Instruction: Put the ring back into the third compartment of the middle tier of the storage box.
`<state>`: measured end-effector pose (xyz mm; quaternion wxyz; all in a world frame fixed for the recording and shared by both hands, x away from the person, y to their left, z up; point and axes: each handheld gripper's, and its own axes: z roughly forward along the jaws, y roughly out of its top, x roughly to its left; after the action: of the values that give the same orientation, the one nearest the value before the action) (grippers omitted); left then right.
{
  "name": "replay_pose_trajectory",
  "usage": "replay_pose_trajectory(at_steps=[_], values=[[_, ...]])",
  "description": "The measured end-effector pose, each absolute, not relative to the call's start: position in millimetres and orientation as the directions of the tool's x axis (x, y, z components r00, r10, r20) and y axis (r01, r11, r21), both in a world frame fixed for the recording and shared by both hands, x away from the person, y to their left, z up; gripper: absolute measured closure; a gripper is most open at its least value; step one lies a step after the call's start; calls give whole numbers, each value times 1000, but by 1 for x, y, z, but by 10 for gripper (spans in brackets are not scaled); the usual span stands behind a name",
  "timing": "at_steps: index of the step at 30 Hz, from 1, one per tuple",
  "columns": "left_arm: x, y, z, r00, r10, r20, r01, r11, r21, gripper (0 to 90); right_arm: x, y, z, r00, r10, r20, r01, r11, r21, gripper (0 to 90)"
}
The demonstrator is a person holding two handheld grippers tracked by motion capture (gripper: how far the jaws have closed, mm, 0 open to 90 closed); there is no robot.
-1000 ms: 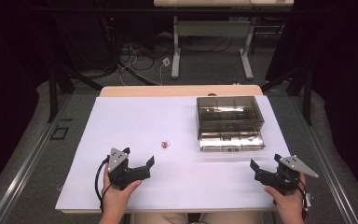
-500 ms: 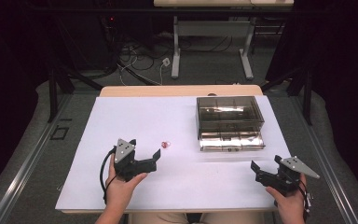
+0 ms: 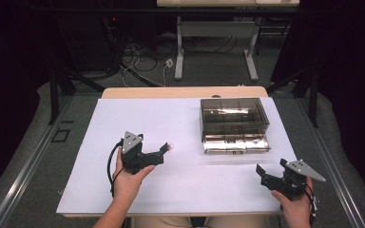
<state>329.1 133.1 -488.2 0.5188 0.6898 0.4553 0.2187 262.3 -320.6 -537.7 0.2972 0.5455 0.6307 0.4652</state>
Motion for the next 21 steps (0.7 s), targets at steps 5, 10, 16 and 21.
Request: replay_pose_trajectory(at_steps=[5, 10, 16, 21], values=[[338, 129, -488, 480, 862, -164, 405, -52, 913, 27, 262, -322, -538, -227, 965, 128, 418, -22, 908, 35], [346, 126, -488, 471, 867, -161, 411, -54, 910, 34, 264, -323, -539, -227, 966, 127, 406, -25, 913, 39], [356, 123, -493, 457, 874, -163, 439, -62, 896, 50, 264, -323, -540, -222, 967, 126, 425, -20, 905, 52], [363, 122, -499, 445, 878, -176, 462, -57, 885, 68, 266, -323, -542, -220, 966, 139, 433, -31, 901, 62]])
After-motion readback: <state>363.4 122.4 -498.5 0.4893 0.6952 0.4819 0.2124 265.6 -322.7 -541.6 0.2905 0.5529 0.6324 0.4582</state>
